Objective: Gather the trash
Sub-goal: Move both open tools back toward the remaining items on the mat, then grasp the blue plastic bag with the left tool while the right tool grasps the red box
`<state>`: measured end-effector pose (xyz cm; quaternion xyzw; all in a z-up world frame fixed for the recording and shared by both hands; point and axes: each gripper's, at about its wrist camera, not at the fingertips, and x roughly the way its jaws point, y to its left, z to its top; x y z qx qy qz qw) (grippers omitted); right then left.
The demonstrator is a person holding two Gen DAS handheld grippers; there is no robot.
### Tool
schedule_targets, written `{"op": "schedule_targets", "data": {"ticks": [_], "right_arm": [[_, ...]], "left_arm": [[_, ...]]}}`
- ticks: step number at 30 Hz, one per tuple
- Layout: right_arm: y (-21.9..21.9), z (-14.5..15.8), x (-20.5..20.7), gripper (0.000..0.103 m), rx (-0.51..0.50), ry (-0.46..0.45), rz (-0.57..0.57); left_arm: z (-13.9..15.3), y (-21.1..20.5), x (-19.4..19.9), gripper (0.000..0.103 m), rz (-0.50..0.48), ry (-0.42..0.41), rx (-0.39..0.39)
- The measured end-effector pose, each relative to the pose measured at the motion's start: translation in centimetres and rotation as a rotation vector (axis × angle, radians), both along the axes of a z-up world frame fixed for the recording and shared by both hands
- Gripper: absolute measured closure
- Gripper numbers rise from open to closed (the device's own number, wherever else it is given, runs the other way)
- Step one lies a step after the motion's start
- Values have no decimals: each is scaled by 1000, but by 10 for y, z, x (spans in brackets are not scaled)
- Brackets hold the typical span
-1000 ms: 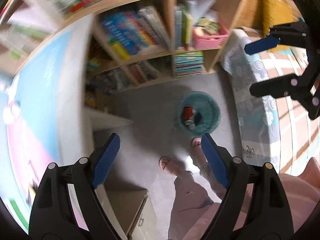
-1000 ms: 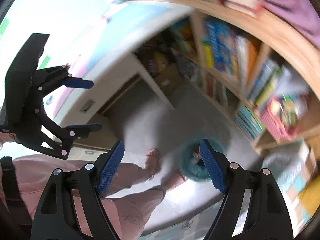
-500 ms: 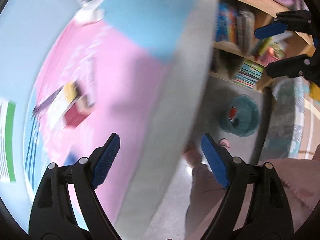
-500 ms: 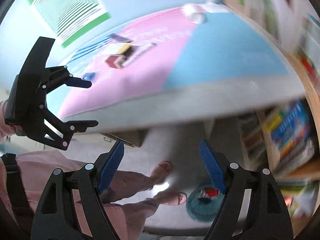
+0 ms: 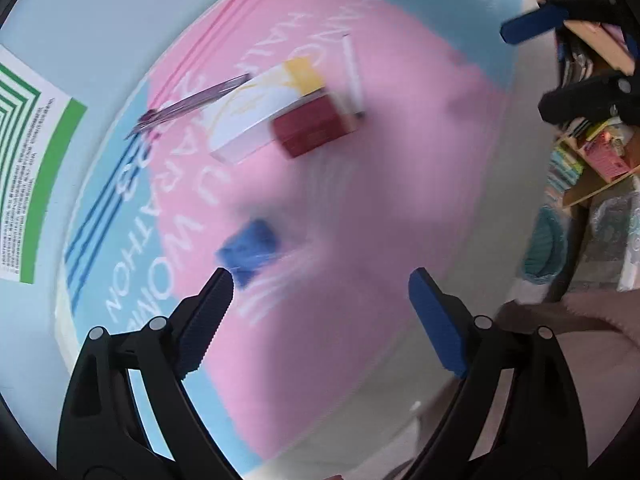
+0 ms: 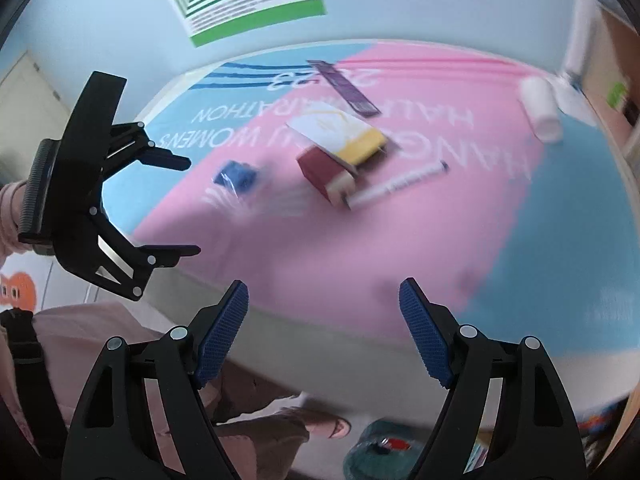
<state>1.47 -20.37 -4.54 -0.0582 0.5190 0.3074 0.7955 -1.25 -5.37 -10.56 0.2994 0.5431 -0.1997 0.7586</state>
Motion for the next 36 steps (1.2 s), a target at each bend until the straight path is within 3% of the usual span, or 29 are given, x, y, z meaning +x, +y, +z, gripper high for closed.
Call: {"op": "schedule_targets", "data": {"ticks": [11, 23, 28, 32, 36], "right_arm": [[52, -21, 58, 25, -38, 33, 83], [66, -45, 93, 25, -59, 83, 55], [71, -57, 99, 26, -70, 109, 65], [77, -64, 104, 26, -65, 122, 79], [88, -74, 107, 40, -71, 139, 102]], "left_arm": [[-28, 50, 44, 16, 37, 57, 13], [-47, 54, 61, 16, -114, 95, 19], [-57, 61, 66, 22, -113, 138, 2], [-62, 68, 71, 21, -104, 168, -27], [-64, 74, 78, 22, -103, 205, -78]]}}
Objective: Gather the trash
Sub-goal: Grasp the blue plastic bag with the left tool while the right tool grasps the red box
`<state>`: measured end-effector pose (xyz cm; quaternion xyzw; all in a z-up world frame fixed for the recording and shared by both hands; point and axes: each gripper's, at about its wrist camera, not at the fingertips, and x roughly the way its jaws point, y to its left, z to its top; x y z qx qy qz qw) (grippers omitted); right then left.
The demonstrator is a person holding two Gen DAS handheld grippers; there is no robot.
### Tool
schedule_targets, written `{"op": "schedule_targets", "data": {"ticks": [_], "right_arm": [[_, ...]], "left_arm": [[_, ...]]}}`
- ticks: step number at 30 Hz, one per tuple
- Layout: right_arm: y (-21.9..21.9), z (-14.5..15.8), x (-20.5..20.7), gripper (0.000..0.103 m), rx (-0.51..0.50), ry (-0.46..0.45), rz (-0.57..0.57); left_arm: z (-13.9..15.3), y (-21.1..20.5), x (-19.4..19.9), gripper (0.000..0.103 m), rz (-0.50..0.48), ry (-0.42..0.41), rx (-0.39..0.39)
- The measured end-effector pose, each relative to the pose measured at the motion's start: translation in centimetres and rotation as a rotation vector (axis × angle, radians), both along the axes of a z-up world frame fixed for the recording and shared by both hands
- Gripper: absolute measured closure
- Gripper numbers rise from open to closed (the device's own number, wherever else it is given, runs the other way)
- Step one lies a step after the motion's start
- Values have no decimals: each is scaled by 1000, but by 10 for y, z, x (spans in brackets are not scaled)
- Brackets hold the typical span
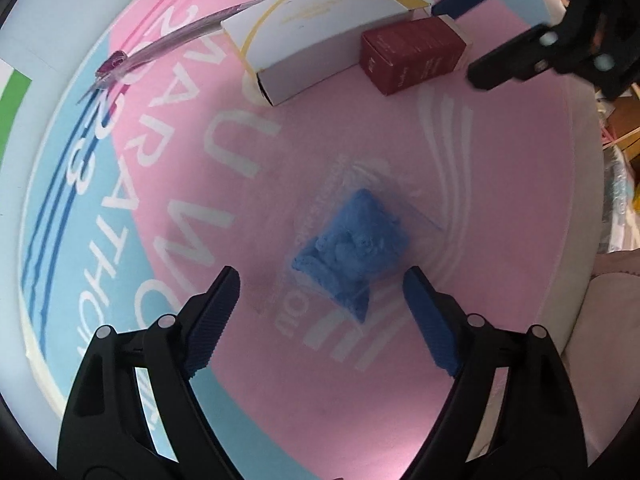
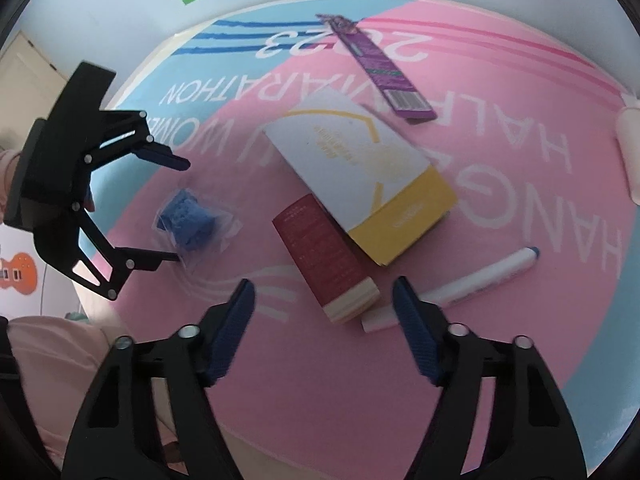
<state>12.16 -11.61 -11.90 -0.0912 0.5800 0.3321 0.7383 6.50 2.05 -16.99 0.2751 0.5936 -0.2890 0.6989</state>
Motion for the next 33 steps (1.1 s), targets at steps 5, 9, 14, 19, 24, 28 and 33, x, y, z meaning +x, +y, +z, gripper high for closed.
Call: {"op": "schedule_targets", "data": {"ticks": [5, 9, 14, 19, 24, 28, 33], "right_arm": [[11, -11, 3, 67, -17, 18, 14], [15, -11, 3, 71, -31, 27, 44], [13, -3, -1, 73, -17, 36, 60], [6, 6, -3, 74, 17, 36, 48], [0, 17, -12, 74, 49, 19, 54], [-13, 25, -21, 74, 84, 0, 33], [-38, 36, -34, 74, 106, -32, -17]], "left_arm": [[-2, 9, 11, 28, -9, 37, -57], [2, 8, 13, 53, -52, 25, -76], [8, 6, 16, 67, -35, 41, -85], [14, 4, 20, 68, -40, 10, -68], [26, -3, 18, 68, -42, -18, -47], [44, -20, 0, 68, -59, -31, -46], [56, -43, -9, 68, -100, -59, -28]]}}
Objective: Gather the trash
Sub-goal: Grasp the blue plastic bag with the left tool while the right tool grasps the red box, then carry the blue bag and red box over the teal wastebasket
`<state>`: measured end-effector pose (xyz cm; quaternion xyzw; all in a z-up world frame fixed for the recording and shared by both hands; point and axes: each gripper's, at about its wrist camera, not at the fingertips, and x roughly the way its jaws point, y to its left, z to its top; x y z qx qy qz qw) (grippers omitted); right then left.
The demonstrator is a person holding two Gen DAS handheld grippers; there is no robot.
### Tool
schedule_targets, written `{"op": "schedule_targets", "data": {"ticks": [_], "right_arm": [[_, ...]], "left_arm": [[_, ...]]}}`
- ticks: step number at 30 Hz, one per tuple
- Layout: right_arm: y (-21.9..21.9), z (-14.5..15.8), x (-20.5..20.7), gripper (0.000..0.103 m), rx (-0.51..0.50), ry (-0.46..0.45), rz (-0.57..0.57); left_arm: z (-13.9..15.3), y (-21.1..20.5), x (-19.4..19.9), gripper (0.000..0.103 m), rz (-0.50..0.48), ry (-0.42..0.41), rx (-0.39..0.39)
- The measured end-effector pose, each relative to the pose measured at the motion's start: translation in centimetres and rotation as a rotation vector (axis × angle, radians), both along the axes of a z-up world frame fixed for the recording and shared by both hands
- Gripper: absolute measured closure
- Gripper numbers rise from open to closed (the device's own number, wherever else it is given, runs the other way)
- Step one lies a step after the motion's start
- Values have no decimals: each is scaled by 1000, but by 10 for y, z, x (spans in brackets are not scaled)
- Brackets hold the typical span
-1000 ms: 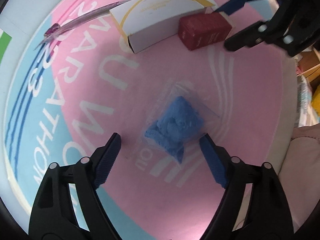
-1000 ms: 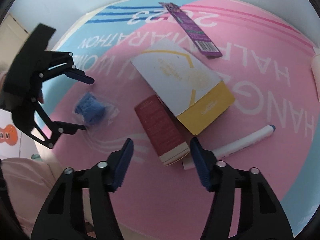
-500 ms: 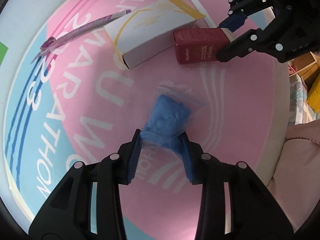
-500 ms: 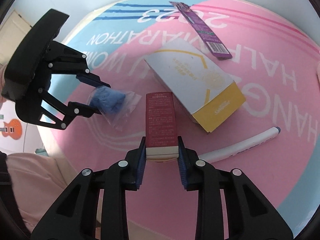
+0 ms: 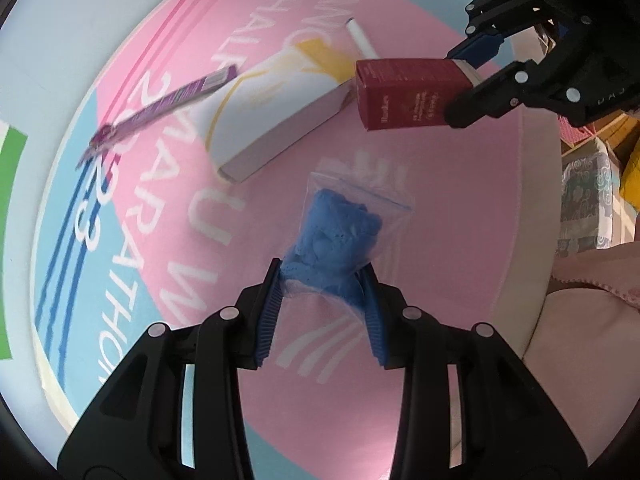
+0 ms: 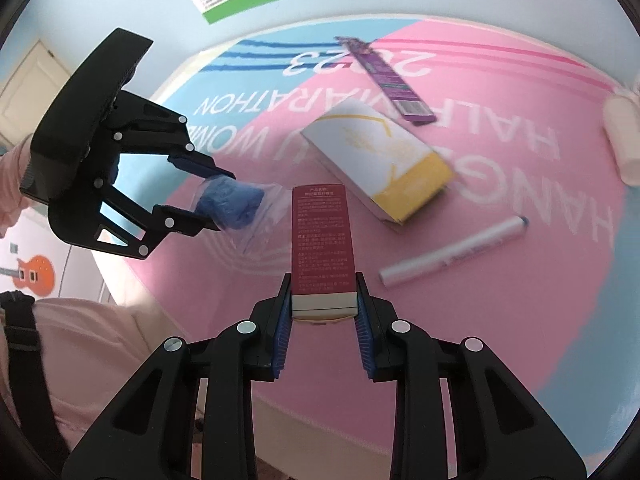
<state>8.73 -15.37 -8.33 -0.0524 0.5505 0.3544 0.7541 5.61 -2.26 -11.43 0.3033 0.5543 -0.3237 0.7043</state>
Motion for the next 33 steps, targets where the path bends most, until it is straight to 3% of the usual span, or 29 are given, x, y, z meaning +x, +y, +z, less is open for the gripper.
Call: {"op": "schedule_targets", "data": {"ticks": [14, 33], "right_arm": [[-111, 19, -73, 74, 13, -64, -258], [-260, 26, -253, 74, -18, -56, -682]], "left_arm": [[22, -107, -38, 68, -220, -67, 5], [25, -274, -149, 67, -629, -54, -30]]}}
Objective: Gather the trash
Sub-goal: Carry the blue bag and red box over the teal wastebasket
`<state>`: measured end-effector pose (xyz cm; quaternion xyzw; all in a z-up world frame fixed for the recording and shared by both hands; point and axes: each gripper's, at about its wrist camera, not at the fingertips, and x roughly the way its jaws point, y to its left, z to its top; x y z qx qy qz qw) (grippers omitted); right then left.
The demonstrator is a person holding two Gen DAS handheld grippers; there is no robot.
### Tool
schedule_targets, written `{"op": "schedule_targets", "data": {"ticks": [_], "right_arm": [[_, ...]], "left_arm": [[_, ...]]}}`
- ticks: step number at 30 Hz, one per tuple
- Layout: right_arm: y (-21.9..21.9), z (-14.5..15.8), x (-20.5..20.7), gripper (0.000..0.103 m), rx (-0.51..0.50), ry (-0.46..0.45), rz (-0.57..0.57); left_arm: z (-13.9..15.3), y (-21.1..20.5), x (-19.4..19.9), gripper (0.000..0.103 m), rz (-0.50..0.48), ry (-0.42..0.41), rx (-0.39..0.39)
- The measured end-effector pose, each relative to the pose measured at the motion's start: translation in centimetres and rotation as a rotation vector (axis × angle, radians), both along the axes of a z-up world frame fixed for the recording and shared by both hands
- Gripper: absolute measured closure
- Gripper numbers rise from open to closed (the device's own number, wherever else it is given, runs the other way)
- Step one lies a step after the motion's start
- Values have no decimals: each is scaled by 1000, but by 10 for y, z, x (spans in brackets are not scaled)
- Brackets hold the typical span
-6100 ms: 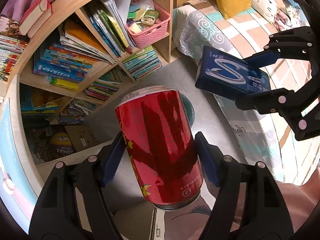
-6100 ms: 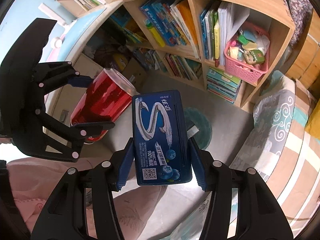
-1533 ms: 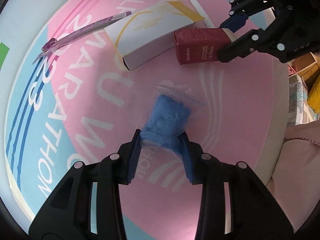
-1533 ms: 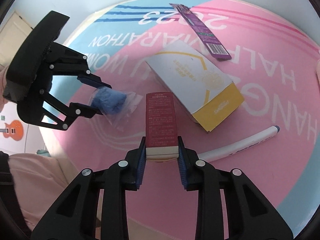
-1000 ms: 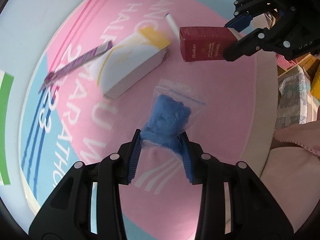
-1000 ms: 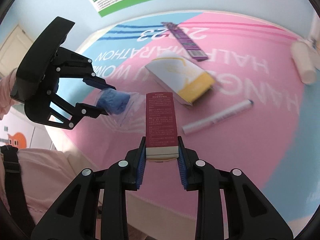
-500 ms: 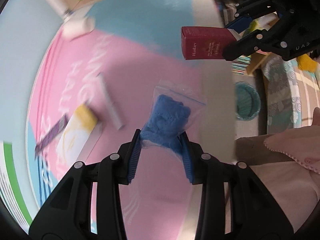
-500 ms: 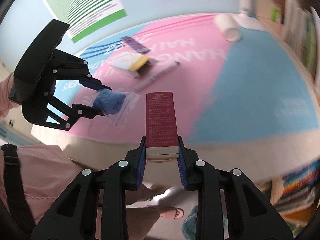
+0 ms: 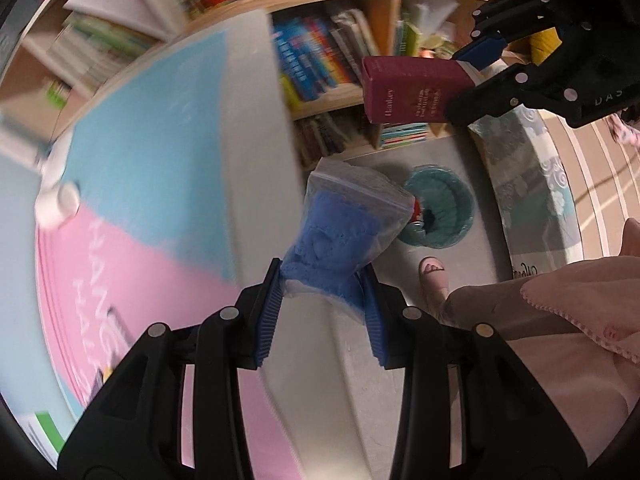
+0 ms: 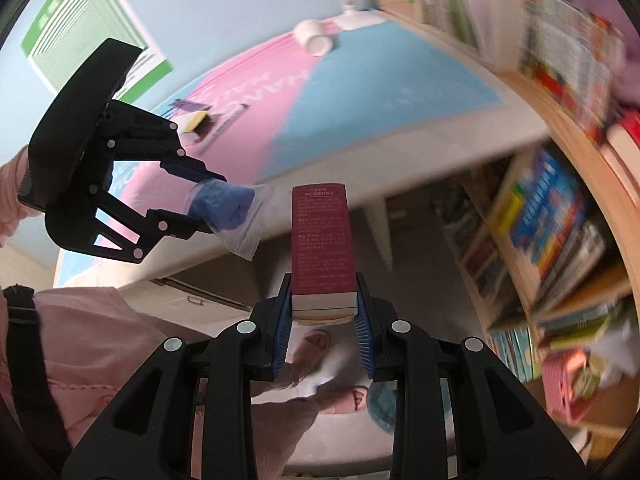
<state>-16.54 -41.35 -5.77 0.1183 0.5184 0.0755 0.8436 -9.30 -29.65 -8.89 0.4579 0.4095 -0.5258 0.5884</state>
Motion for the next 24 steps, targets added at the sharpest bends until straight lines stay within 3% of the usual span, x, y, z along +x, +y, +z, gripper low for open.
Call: {"op": "schedule_targets", "data": {"ticks": [24], "right_arm": [[-68, -17, -180, 73, 24, 41, -408]], "left_arm": [[-17, -112, -129, 67, -371, 27, 22]]}}
